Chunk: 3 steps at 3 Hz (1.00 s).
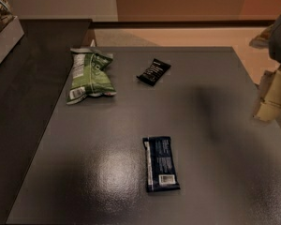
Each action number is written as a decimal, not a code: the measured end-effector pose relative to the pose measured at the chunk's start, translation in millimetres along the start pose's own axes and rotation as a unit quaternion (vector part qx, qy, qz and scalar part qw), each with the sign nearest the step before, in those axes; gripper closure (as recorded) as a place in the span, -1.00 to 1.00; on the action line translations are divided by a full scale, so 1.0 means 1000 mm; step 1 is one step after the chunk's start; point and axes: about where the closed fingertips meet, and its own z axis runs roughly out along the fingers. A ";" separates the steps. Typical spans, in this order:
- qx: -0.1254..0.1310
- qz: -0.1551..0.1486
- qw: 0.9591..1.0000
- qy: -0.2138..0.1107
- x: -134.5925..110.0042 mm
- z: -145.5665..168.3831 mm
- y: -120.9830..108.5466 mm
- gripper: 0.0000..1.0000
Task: Pick rxbar blueberry
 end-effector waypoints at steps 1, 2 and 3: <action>0.000 0.000 1.000 0.000 0.000 0.000 0.000 -1.00; -0.002 -0.048 0.999 -0.005 -0.012 0.007 0.001 -1.00; -0.006 -0.135 0.990 -0.025 -0.036 0.017 0.006 -1.00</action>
Offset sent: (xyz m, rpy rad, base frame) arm 0.0098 0.0364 -0.0179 -0.0513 -0.0131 0.2834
